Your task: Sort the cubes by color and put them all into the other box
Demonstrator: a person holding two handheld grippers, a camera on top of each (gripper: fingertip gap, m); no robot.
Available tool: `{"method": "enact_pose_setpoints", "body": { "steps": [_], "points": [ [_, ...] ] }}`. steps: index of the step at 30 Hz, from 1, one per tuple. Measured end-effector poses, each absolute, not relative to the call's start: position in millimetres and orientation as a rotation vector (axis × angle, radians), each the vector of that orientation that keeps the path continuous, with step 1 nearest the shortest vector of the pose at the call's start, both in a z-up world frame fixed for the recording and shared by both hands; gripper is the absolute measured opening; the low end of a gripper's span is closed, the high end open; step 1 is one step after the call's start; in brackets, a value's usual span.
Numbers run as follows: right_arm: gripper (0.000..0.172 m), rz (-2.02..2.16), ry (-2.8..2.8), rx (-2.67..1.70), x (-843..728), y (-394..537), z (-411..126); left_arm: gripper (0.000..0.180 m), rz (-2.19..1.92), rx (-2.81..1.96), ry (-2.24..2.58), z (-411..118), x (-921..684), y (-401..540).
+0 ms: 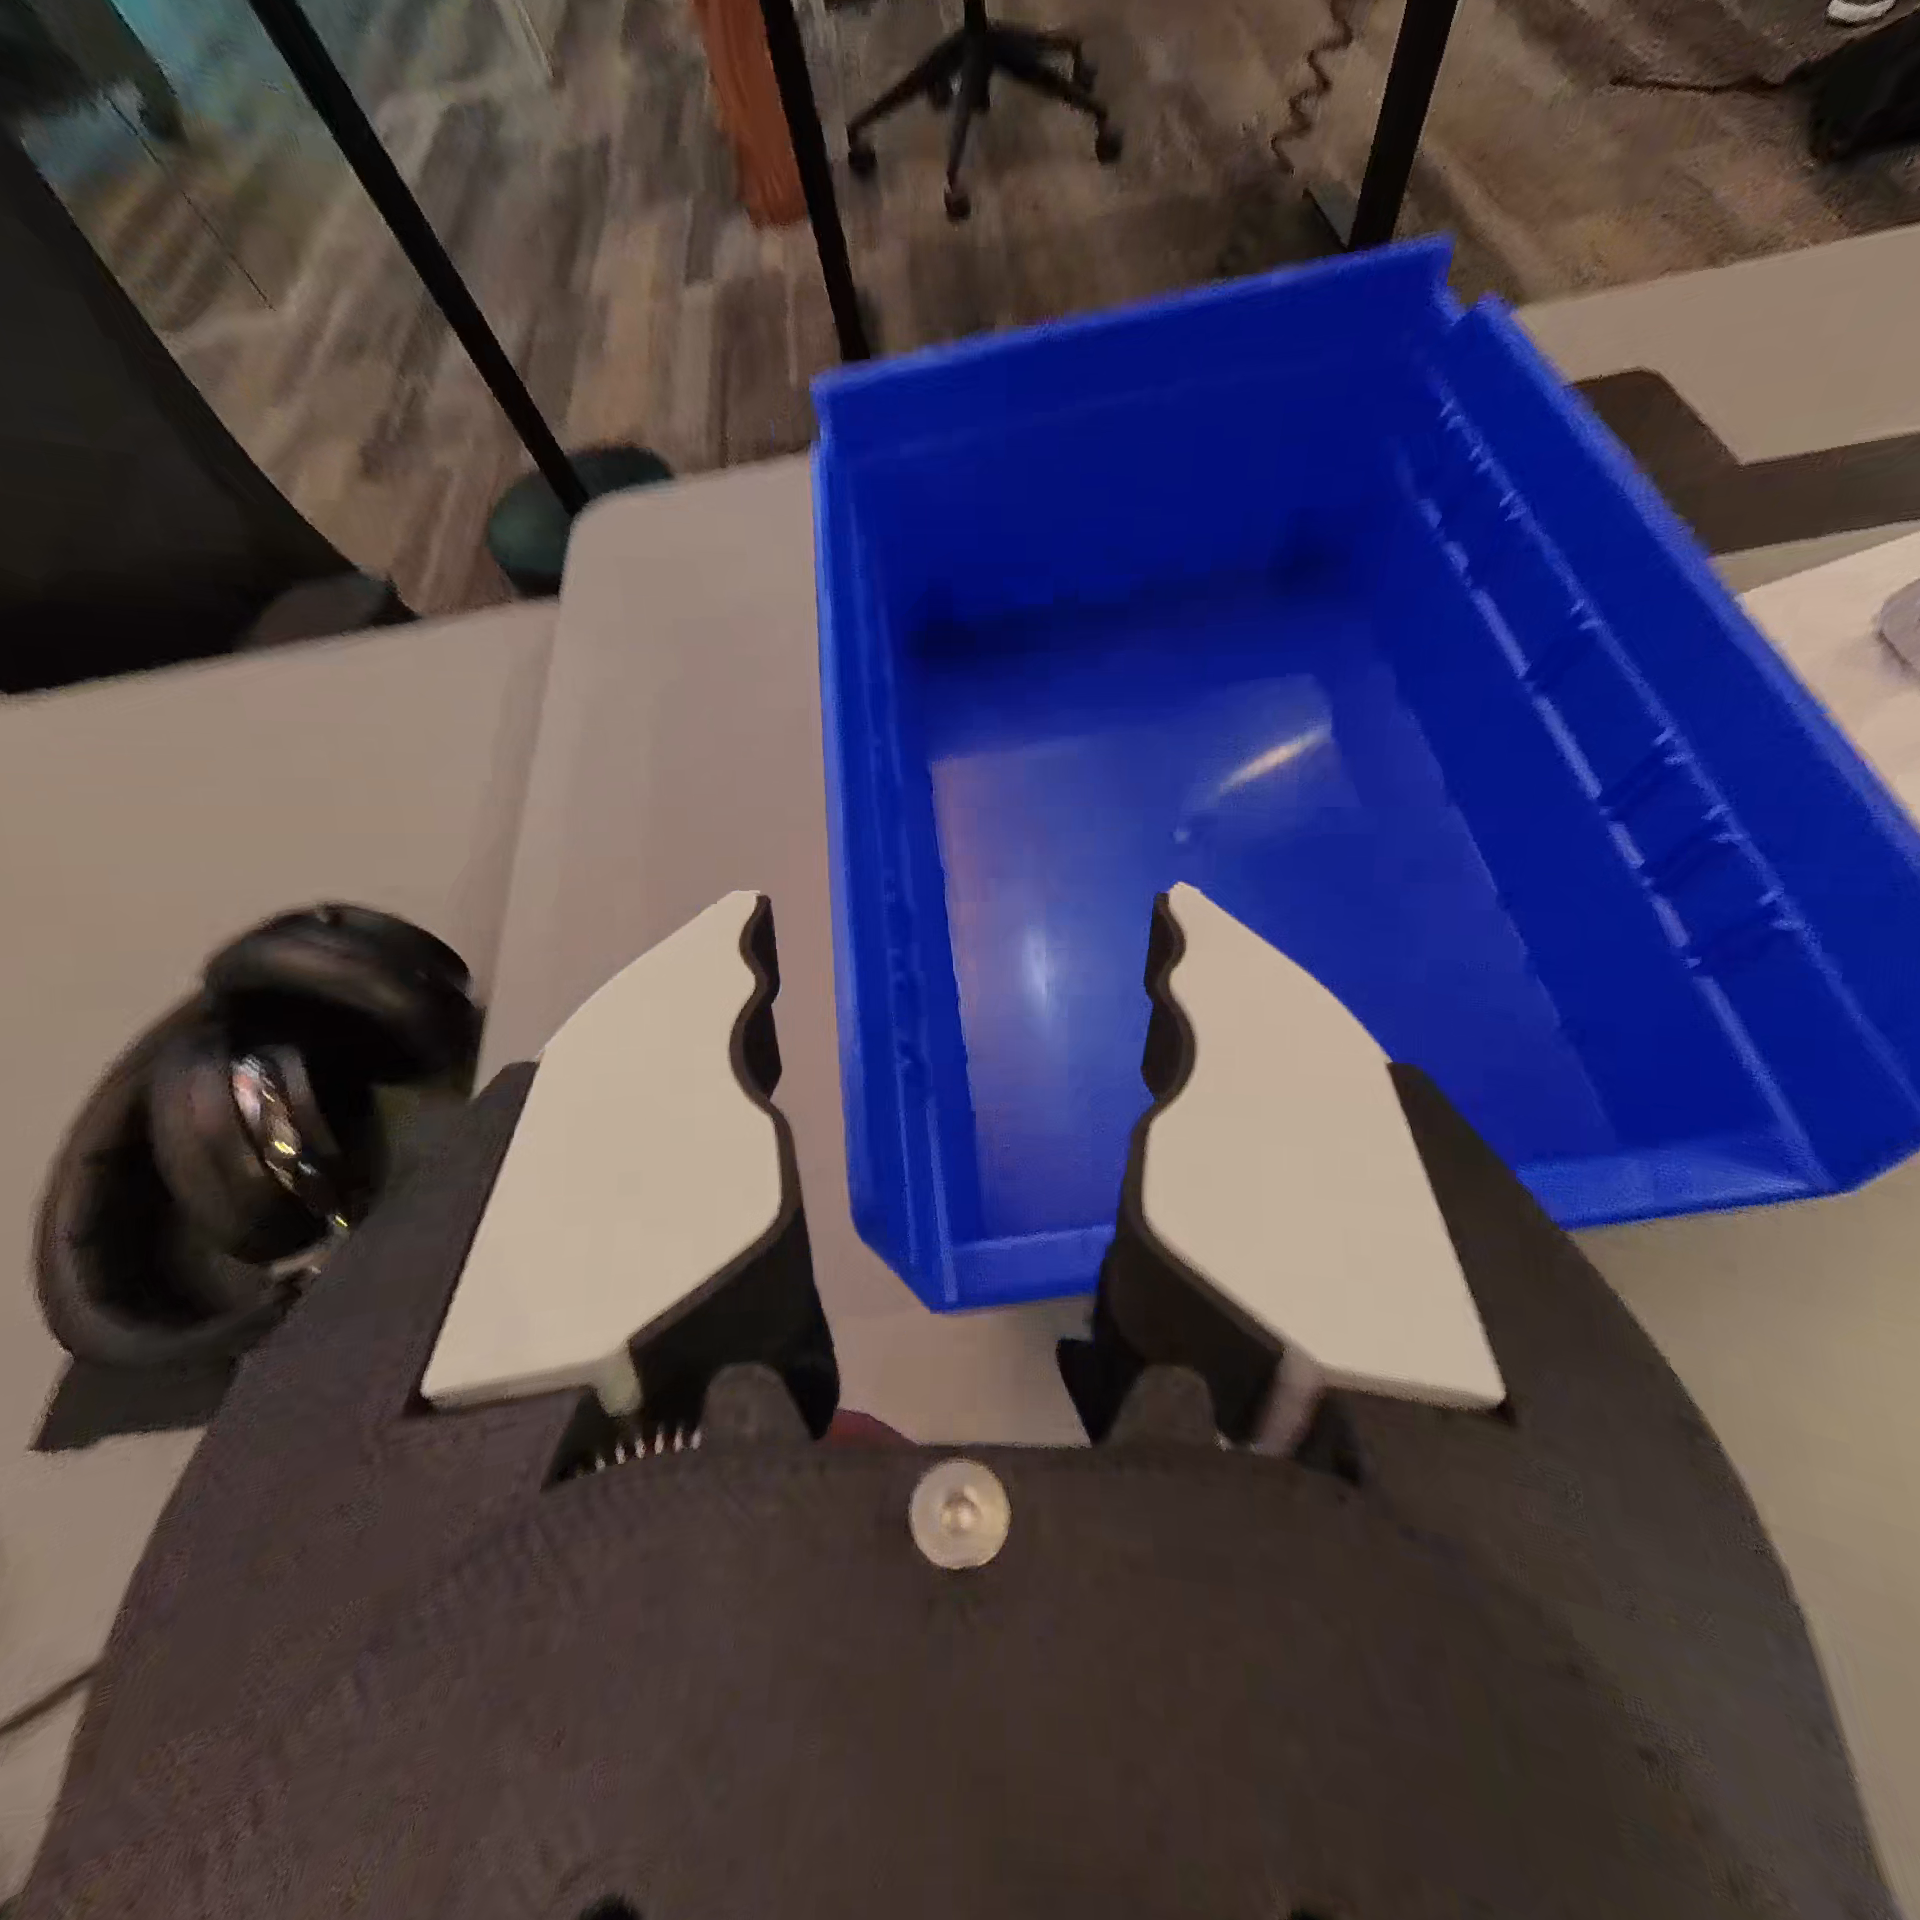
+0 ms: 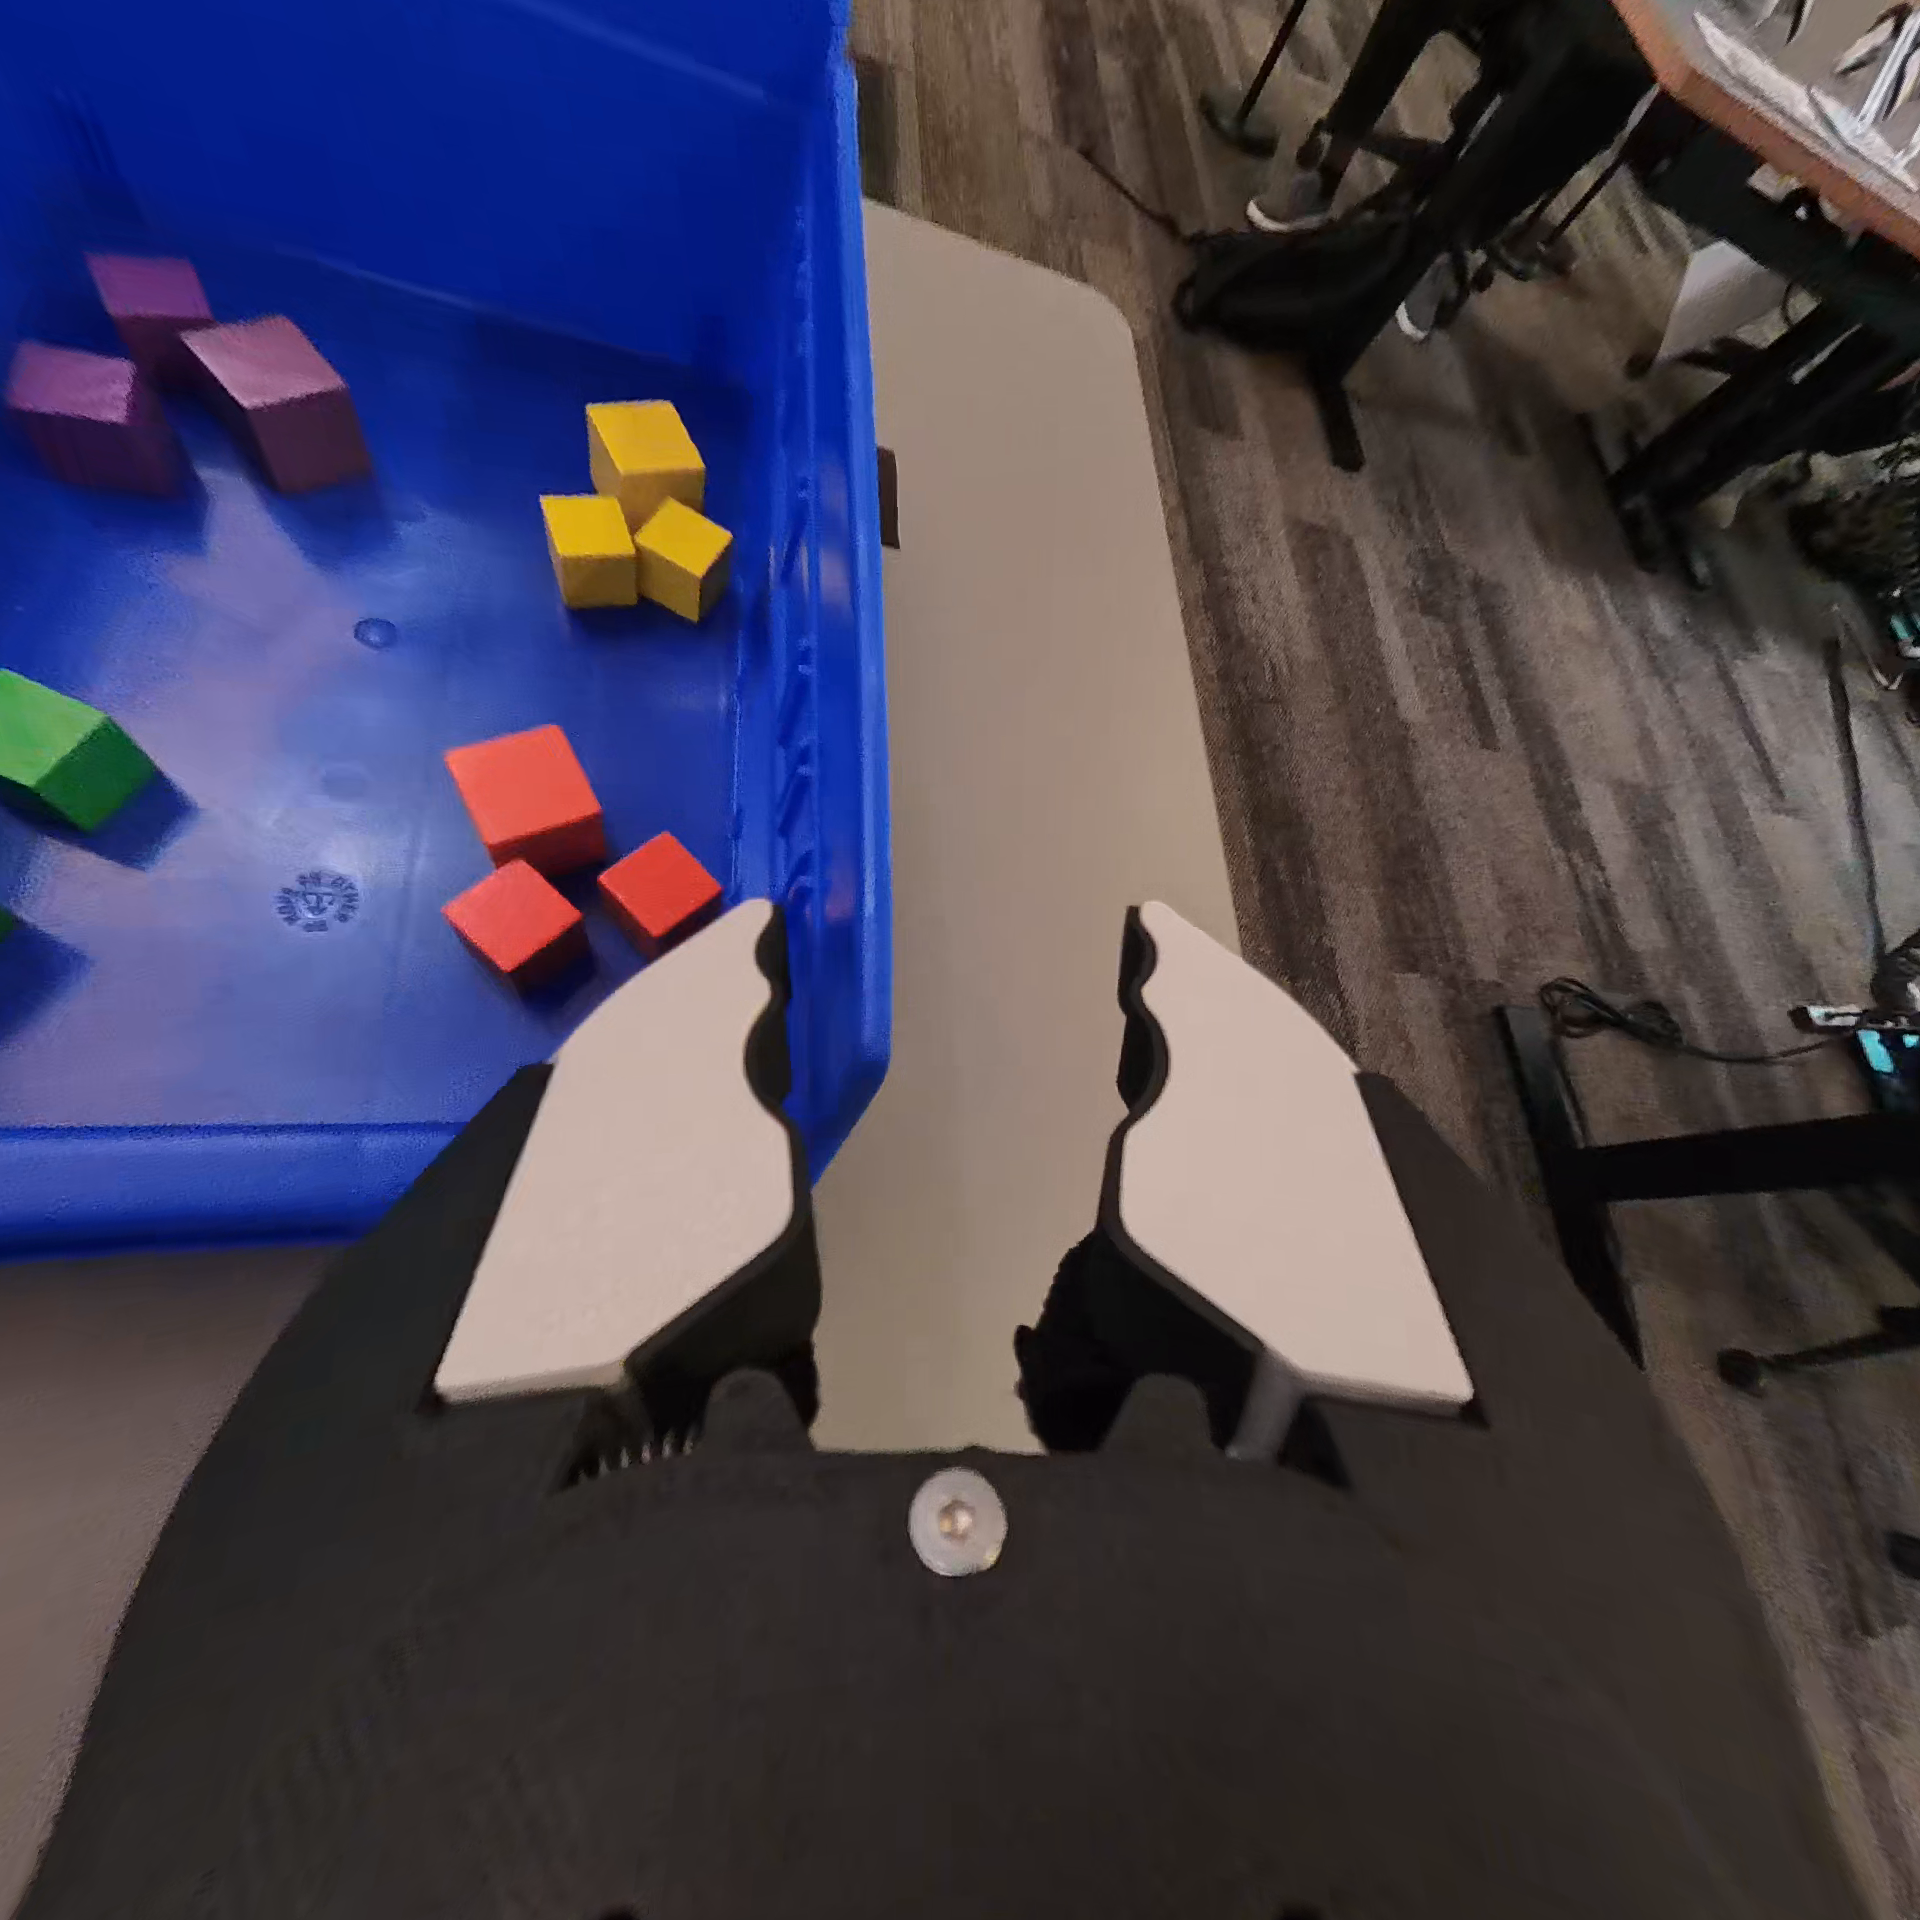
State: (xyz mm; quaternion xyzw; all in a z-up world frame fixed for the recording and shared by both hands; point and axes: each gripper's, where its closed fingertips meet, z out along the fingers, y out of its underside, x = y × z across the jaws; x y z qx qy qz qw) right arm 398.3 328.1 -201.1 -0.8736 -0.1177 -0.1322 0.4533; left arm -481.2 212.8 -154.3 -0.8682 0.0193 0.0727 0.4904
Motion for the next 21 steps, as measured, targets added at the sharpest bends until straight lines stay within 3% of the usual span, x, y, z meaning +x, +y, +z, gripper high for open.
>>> {"method": "enact_pose_setpoints", "body": {
  "steps": [5, 10, 15, 21],
  "points": [
    [0.043, -0.140, -0.253, -2.203, 389.4, 335.1, -218.3, 0.069, -0.010, -2.267, -0.039, -211.4, -489.2, 212.2],
    [0.018, -0.095, -0.299, -2.230, 377.2, 339.2, -230.4, 0.048, -0.021, -2.290, -0.053, -226.9, -489.0, 217.2],
    [0.008, -0.018, -0.317, -2.232, 370.7, 339.6, -229.0, 0.007, -0.028, -2.323, -0.073, -232.2, -500.5, 218.5],
    [0.005, 0.042, -0.348, -2.237, 365.1, 334.7, -228.1, 0.006, -0.062, -2.319, -0.035, -234.0, -502.9, 219.8]
  ]
}}
